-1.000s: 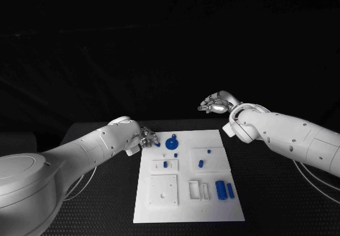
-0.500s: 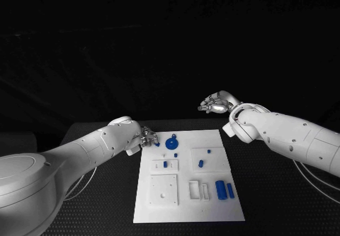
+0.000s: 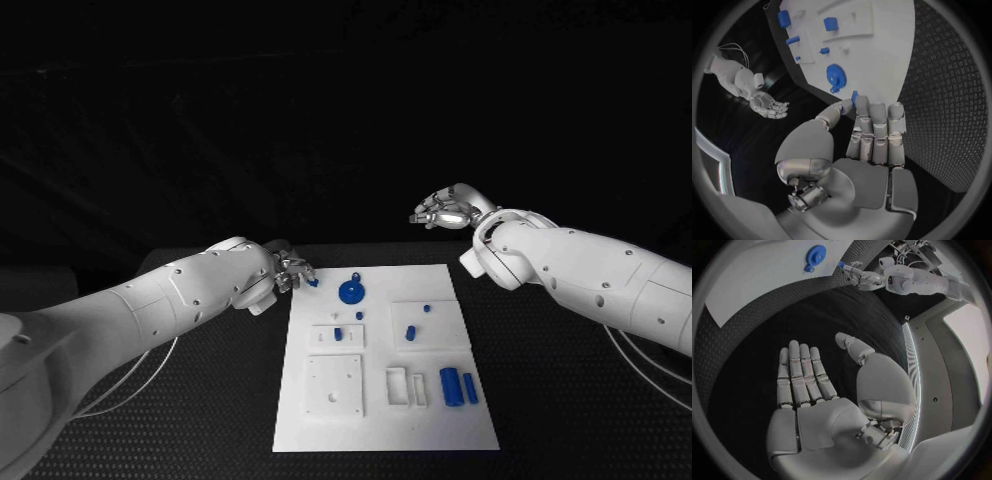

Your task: Assemble the parts on the task board

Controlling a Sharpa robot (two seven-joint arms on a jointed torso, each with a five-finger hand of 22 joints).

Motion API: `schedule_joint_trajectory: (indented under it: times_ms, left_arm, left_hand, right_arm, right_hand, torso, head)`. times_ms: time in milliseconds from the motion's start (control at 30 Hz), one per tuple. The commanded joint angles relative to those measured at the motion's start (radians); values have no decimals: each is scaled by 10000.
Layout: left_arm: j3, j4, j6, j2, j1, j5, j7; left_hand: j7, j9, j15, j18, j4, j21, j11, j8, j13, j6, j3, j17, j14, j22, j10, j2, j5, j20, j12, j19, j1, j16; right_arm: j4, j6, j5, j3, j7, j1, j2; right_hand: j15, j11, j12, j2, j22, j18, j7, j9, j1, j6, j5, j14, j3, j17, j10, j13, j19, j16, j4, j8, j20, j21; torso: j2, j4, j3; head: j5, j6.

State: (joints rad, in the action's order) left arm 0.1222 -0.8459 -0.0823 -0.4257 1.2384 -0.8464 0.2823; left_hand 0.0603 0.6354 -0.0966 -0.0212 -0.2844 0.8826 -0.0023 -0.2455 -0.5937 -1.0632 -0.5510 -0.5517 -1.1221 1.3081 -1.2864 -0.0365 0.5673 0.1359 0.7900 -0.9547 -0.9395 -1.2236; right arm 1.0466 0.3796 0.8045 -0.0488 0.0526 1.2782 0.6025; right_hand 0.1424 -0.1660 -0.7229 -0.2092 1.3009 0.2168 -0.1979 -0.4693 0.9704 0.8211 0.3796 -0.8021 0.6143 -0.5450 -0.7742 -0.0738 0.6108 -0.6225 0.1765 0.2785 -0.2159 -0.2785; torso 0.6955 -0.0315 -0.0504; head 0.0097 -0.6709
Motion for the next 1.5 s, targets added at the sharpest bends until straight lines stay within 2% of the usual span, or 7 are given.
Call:
schedule_joint_trajectory:
  times_ms: [33, 300, 400, 600, 833, 1100, 1500]
  left_arm:
    - [2, -796, -1446, -370, 43, 320, -200]
    - [62, -2766, -2662, -1379, 27, -160, -144]
    - [132, -3475, -3016, -1788, -113, -227, -140]
    - [481, -4493, -3610, -2407, -279, -572, -233]
    - [1044, -5268, -3912, -2875, -393, -774, -257]
    - [1108, -5659, -3923, -2970, -712, -782, -150]
    - [1189, -5301, -3823, -2397, -757, -1051, 163]
  left_hand:
    - [-233, 1265, -459, -115, -73, 50, -717, -1011, -18, -326, -47, -19, -517, 211, -761, 71, 466, 948, 51, -86, -30, -58]
    - [-343, 1375, -597, -171, -73, 192, -823, -1053, -50, -545, -69, -60, -777, 198, -1008, 339, 953, 1048, 65, -328, -47, -94]
    - [-369, 1387, -625, -181, -71, 224, -848, -1050, -60, -631, -69, -69, -842, 195, -1079, 434, 996, 1072, 60, -385, -65, -92]
    - [-388, 1391, -645, -189, -68, 247, -865, -1041, -67, -696, -73, -77, -895, 192, -1125, 513, 1004, 1093, 52, -431, -98, -89]
    - [-421, 1399, -660, -195, -60, 279, -897, -1037, -92, -823, -59, -99, -972, 189, -1189, 648, 938, 1118, 64, -492, -146, -101]
    - [-448, 1416, -662, -193, -46, 303, -915, -1056, -124, -967, -26, -123, -1015, 189, -1234, 739, 811, 1131, 92, -528, -152, -113]
    - [-494, 1461, -664, -187, -20, 359, -946, -1097, -222, -1196, 32, -207, -1092, 200, -1332, 807, 616, 1148, 224, -580, -101, -208]
  right_arm:
    - [-11, -88, -28, 6, 119, 4, 32]
    - [-1, -83, -33, 5, 116, 3, 91]
    - [-11, -92, -36, 4, 113, 3, 104]
    - [-27, -81, -37, 3, 100, 2, 167]
    - [-28, -86, -37, 2, 84, 2, 188]
    - [-14, -80, -36, 2, 77, 2, 218]
    - [-17, -85, -36, 2, 78, 2, 171]
  right_hand:
    - [21, -1, 70, 9, 16, -52, -24, 9, -61, -68, 42, 52, -14, 17, -33, 11, -48, 33, -48, 45, -42, 55]
    - [21, 1, 74, 4, 20, -51, -24, 9, -57, -68, 44, 54, -16, 19, -36, 15, -48, 36, -45, 46, -42, 61]
    - [21, 1, 76, 3, 22, -51, -23, 9, -56, -67, 45, 55, -16, 21, -37, 17, -48, 37, -44, 47, -42, 64]
    - [22, 2, 79, 3, 25, -51, -23, 10, -55, -66, 46, 55, -18, 23, -41, 20, -48, 38, -44, 48, -42, 69]
    - [22, 2, 83, 1, 29, -50, -23, 10, -52, -66, 50, 55, -18, 25, -44, 23, -47, 39, -42, 49, -42, 75]
    - [22, 4, 87, 2, 33, -49, -22, 11, -46, -64, 55, 55, -16, 27, -48, 26, -45, 41, -40, 51, -42, 81]
    - [23, 5, 92, 4, 41, -48, -21, 12, -42, -62, 61, 54, -16, 31, -56, 30, -42, 43, -41, 54, -43, 91]
  torso:
    - [-68, -71, 21]
    - [-170, -176, 46]
    - [-218, -187, 43]
    - [-280, -227, 30]
    - [-322, -250, -5]
    - [-338, -278, -11]
    - [-316, -253, -23]
  head:
    - [7, -40]
    - [27, -117]
    - [50, -165]
    - [39, -248]
    - [70, -350]
    - [92, -431]
    - [115, -449]
